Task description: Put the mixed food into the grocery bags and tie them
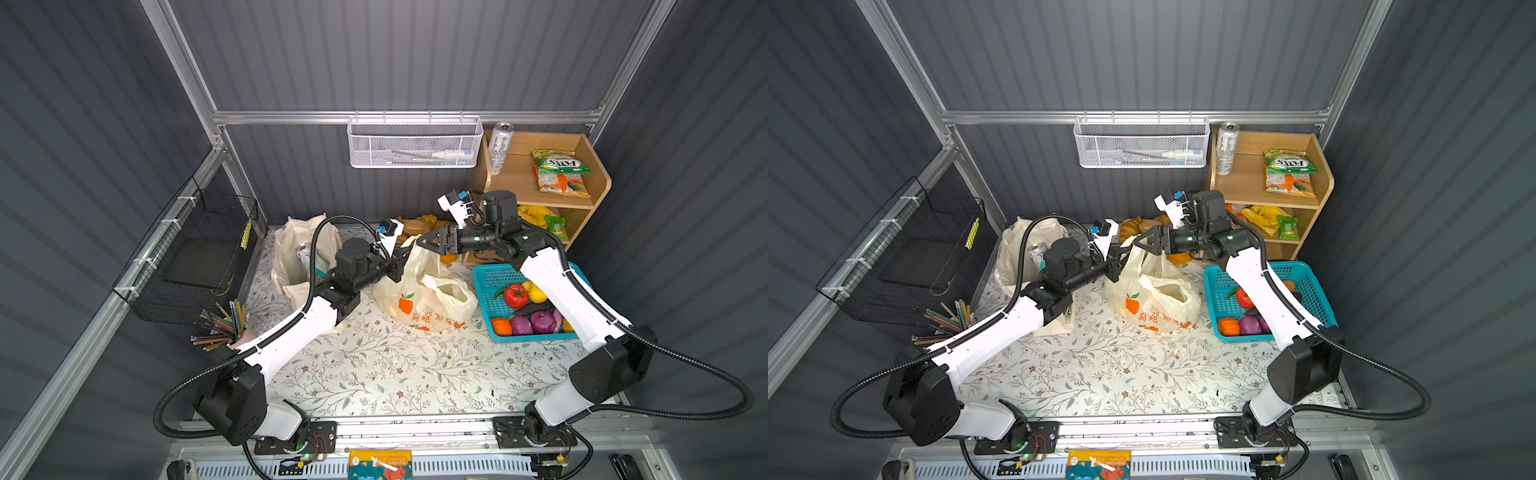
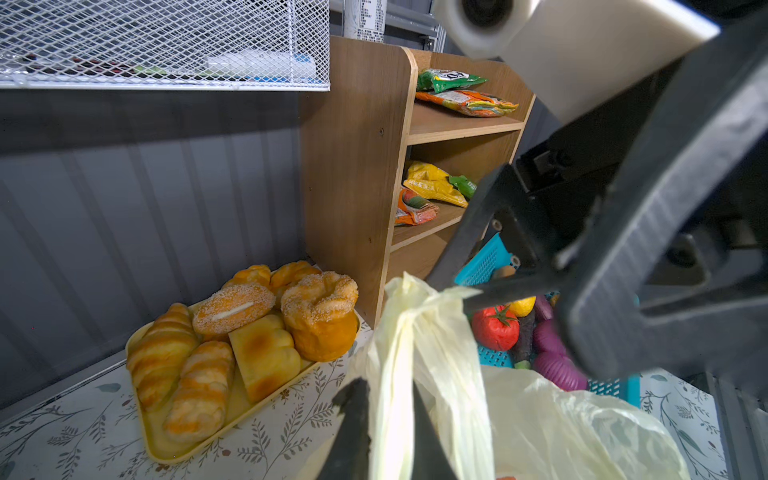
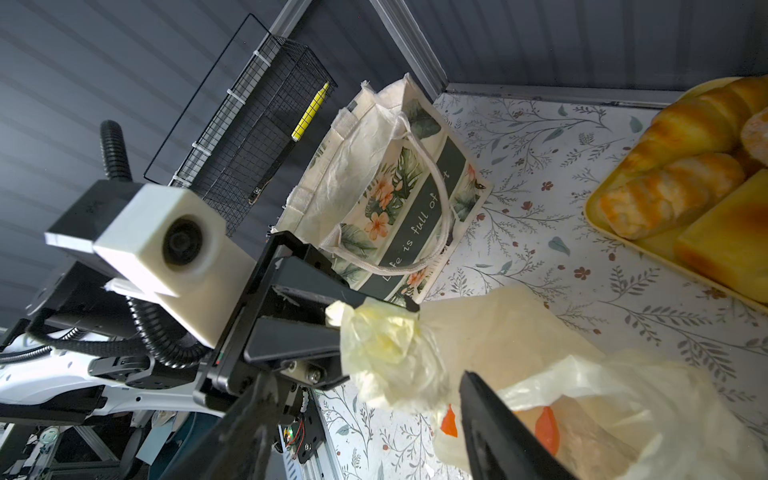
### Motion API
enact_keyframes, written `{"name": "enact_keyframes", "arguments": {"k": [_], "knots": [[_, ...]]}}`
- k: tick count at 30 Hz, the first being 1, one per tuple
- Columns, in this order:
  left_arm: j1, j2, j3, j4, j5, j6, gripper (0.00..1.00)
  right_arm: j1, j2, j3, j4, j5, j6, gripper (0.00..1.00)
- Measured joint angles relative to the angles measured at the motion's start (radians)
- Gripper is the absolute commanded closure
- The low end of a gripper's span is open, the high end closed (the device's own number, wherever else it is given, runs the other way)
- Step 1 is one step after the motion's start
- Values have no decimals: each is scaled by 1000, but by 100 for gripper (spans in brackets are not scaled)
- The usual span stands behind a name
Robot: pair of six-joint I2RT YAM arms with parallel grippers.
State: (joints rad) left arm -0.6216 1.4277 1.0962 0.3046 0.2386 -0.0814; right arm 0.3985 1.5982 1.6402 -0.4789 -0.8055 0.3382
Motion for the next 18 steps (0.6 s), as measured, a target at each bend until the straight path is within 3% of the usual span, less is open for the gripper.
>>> {"name": "enact_keyframes", "arguments": {"k": [3,5,9,15,18], "knots": [[0,0,-2,8,4,0,84,0,8,2,10,-4,4,45],[0,0,-2,10,11,0,83,0,27,14,18,-14,13,62],[6,1,-2,11,24,0,65,0,84,58,34,-55,39,100],[55,-6,-10,13,34,3,23,-2,100,62,51,-83,64,100],[127,-66,-58,8,24,15,14,-5,93,56,72,-85,77,100]]}}
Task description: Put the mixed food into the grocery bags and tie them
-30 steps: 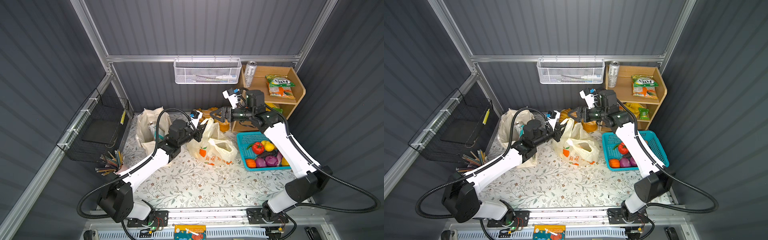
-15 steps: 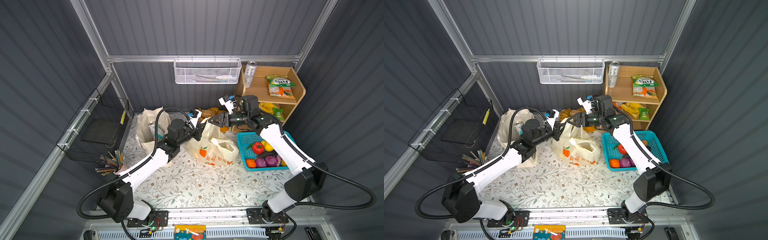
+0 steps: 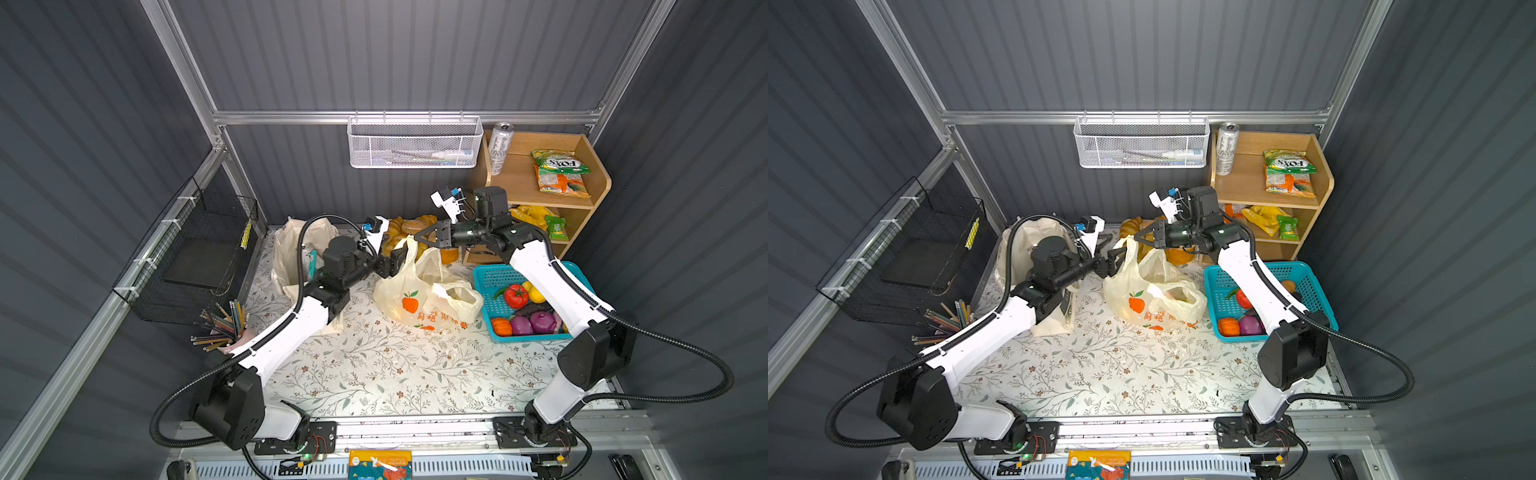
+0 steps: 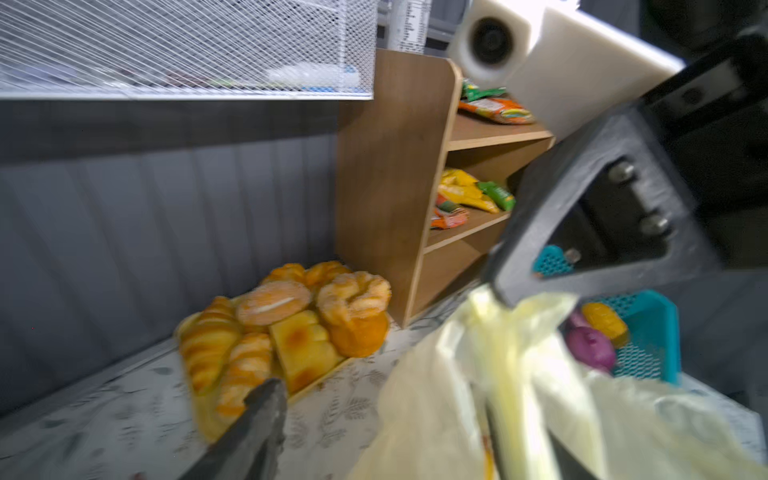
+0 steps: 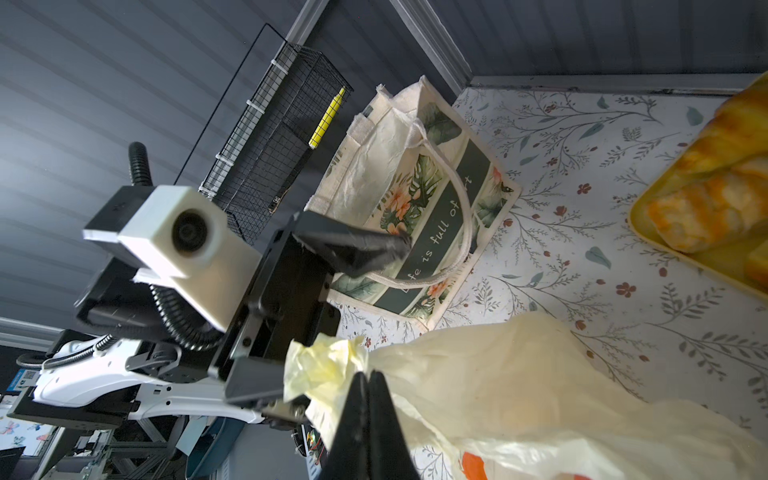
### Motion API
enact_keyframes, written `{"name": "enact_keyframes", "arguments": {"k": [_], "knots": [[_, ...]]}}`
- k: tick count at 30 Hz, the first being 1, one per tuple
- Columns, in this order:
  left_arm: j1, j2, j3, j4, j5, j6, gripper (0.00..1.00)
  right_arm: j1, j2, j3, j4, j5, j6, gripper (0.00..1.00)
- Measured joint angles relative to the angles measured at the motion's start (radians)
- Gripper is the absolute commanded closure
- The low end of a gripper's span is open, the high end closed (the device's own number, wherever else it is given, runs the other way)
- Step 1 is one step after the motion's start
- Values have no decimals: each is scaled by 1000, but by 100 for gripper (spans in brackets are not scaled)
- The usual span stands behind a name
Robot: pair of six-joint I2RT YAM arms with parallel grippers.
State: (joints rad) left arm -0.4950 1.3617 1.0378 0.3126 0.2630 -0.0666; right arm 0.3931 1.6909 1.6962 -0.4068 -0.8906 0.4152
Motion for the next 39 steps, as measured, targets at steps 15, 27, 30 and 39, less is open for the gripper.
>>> {"name": "enact_keyframes", "arguments": {"k": [15,27,30,39], "knots": [[-9,-3,14,32,213,34,0,-4,-14,0,57,-1,62,100],[-74,276,56,232,167,-37,18,-3,-72,0,106,-11,90,100],[-76,330,40,320,163,-85,24,-3,-72,-6,116,-13,97,100],[-80,349,-20,505,148,-182,25,-9,-72,-51,148,-19,110,100]]}}
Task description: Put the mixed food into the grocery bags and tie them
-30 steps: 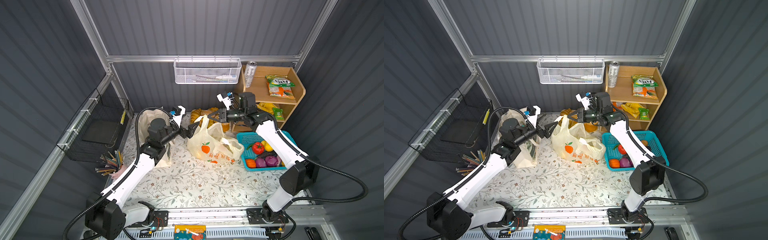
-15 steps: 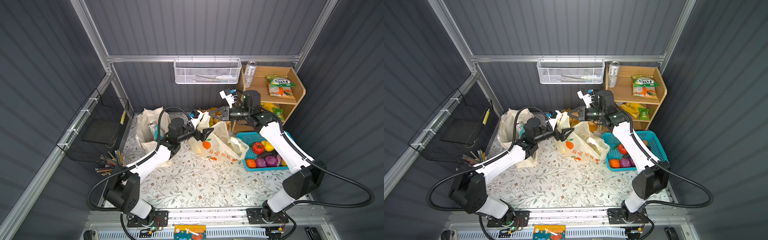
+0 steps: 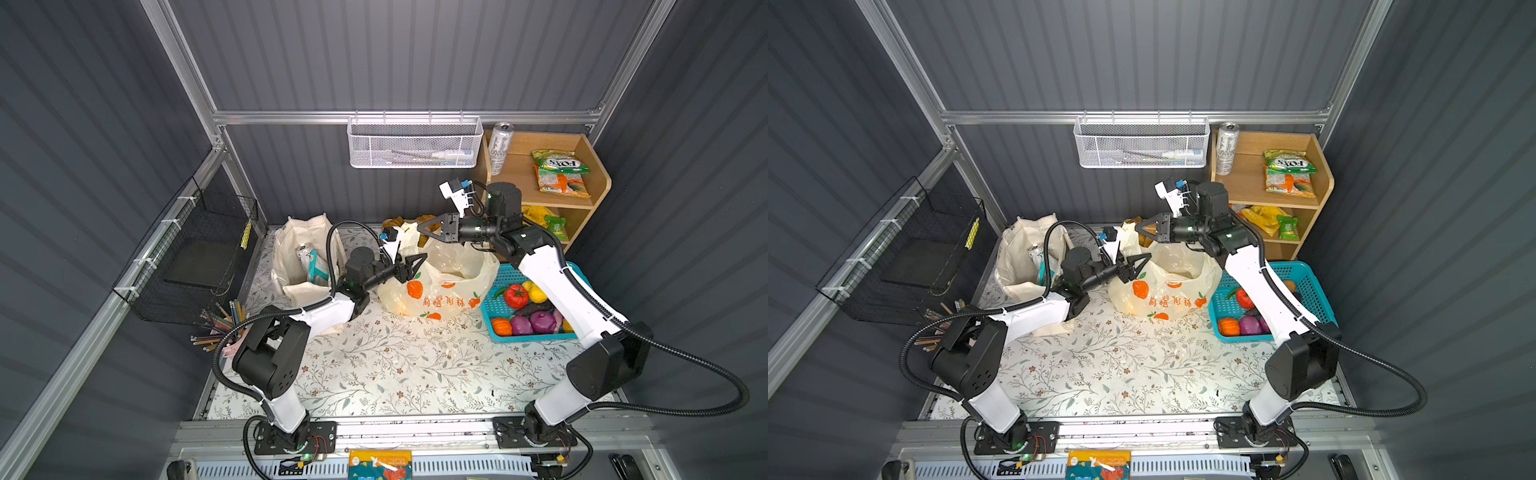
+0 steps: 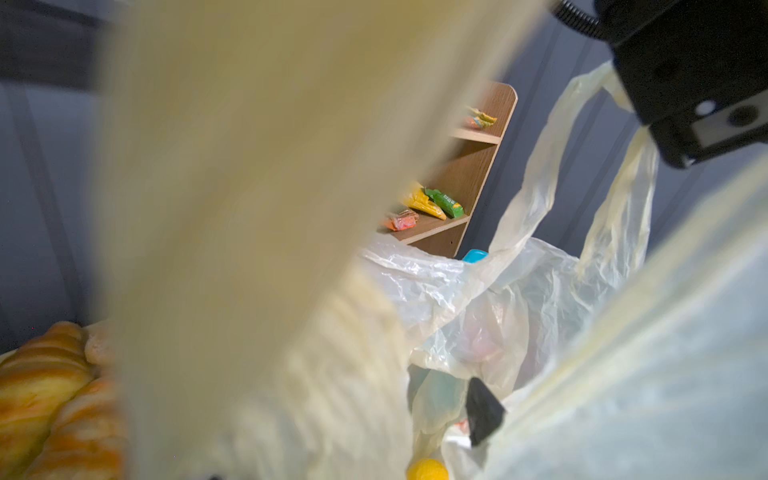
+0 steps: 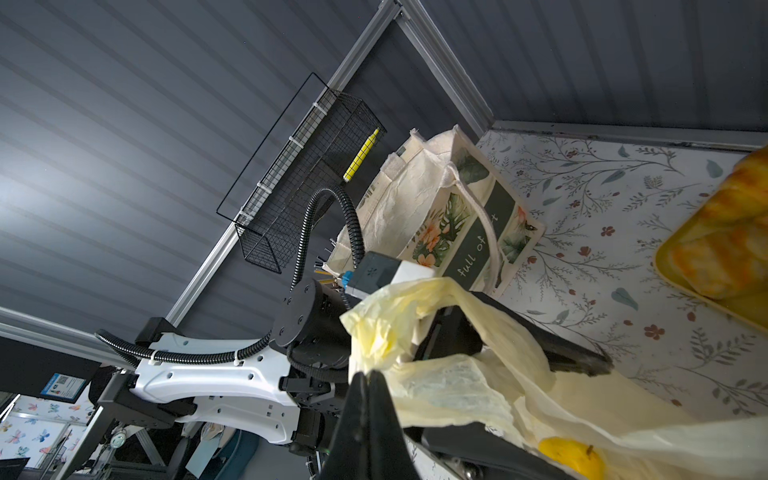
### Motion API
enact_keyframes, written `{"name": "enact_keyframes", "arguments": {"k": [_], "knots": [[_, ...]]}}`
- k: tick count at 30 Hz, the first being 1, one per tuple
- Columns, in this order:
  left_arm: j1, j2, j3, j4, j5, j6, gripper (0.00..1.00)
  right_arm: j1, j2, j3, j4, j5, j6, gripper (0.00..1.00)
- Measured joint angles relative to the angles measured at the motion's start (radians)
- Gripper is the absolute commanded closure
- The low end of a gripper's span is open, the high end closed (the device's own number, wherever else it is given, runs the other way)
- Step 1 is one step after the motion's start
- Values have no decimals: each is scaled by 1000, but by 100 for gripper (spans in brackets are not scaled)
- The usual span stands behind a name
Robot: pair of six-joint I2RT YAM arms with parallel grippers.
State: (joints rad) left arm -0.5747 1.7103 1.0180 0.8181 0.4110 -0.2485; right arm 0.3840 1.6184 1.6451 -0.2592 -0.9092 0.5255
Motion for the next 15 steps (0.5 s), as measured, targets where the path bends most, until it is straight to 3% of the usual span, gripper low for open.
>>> {"name": "enact_keyframes", "arguments": {"k": [2,4,6,8,10,11,13,15], "knots": [[0,-5,-3,21,-6,-16,25,-3,0,-6,6,0,5,100],[0,-10,-6,34,-9,-25,31,-5,0,-11,12,0,10,100],[0,-11,-6,40,-8,-34,49,-6,0,-16,19,0,14,100],[0,-11,-6,44,-4,-42,83,-6,0,-17,23,0,17,100],[0,-11,-6,54,-1,-46,91,-6,0,-18,27,0,18,100],[0,-11,-6,60,0,-52,100,-7,0,-18,27,0,19,90],[0,-11,-6,66,-1,-58,100,-15,-5,-18,26,0,29,62],[0,-11,-6,62,-1,-63,100,-36,-28,-31,27,3,34,45]]}}
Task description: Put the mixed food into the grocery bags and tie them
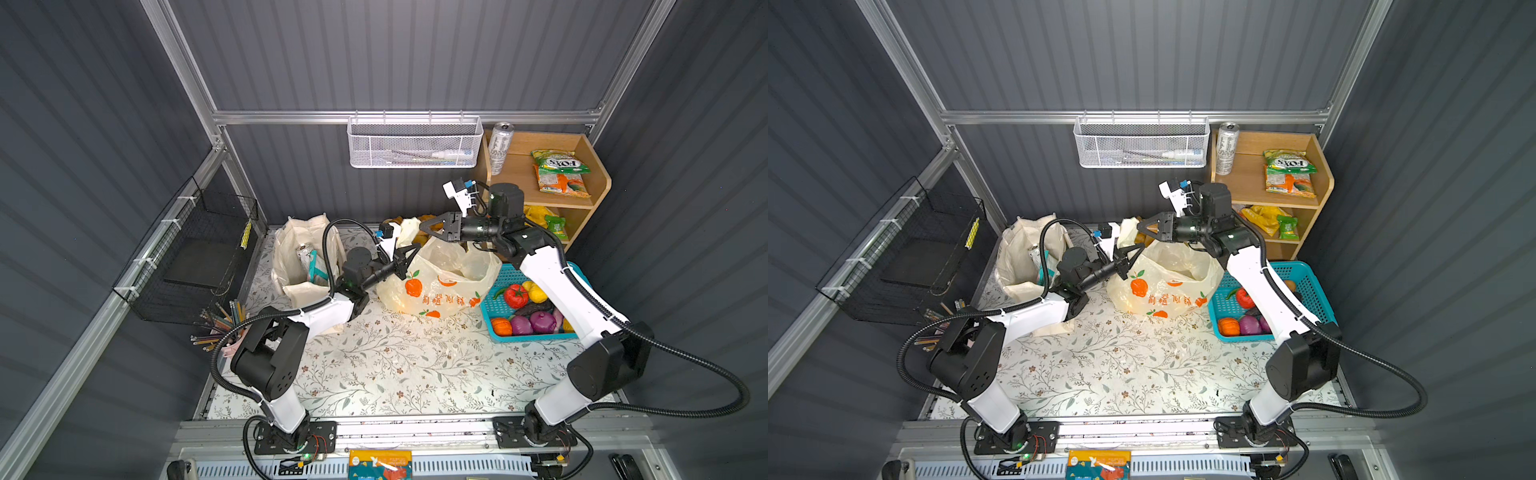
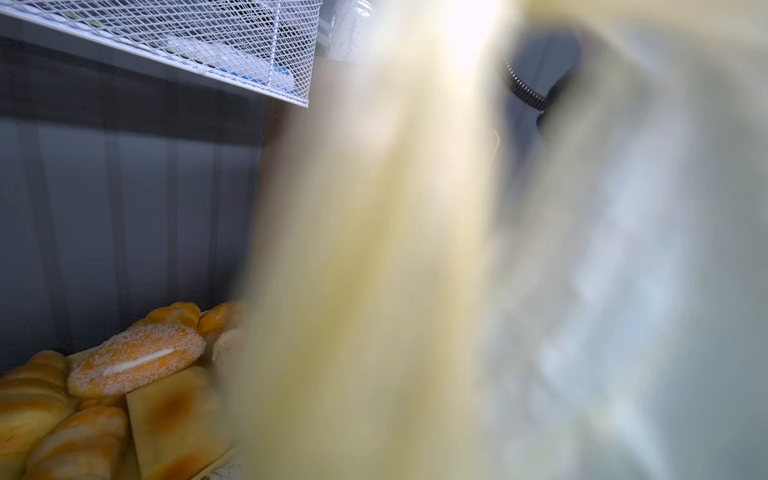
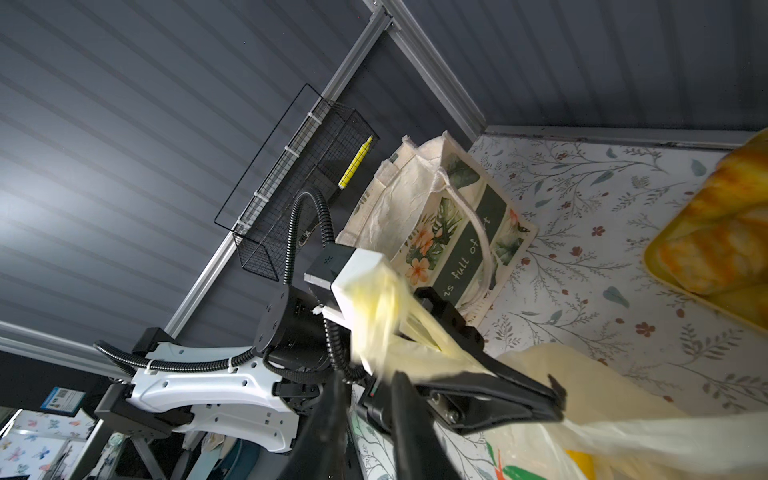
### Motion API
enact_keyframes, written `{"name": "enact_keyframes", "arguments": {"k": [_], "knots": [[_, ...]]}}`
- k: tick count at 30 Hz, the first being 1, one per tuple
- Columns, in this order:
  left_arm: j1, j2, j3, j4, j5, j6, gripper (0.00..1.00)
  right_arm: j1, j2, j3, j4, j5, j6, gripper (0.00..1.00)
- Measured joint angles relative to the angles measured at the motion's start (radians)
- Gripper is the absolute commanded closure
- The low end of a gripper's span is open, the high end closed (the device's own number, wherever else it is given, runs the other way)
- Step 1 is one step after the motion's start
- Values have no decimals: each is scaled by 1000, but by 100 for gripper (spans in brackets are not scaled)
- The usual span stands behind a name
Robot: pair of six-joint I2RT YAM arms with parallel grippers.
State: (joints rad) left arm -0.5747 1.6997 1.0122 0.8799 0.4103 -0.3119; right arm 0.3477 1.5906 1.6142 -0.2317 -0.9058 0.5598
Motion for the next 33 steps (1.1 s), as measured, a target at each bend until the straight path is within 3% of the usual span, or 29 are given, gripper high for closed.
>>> {"name": "enact_keyframes", "arguments": {"k": [3,7,12,20,27,33], "knots": [[8,-6,-3,-27,2,0,100,-59,-110,-73,-26,38,-3,33],[31,-29,-14,-67,38,-2,100,-133,-320,-122,-172,192,-95,26],[55,-42,-16,-83,112,-17,100,-128,-483,-139,-340,386,-237,24],[63,-42,-24,-103,198,-26,100,-128,-432,-201,-468,517,-355,26],[63,-42,-24,-120,232,-26,100,-125,-360,-175,-479,510,-379,30],[63,-42,-24,-124,238,-26,100,-72,-411,-174,-479,478,-387,29]]}}
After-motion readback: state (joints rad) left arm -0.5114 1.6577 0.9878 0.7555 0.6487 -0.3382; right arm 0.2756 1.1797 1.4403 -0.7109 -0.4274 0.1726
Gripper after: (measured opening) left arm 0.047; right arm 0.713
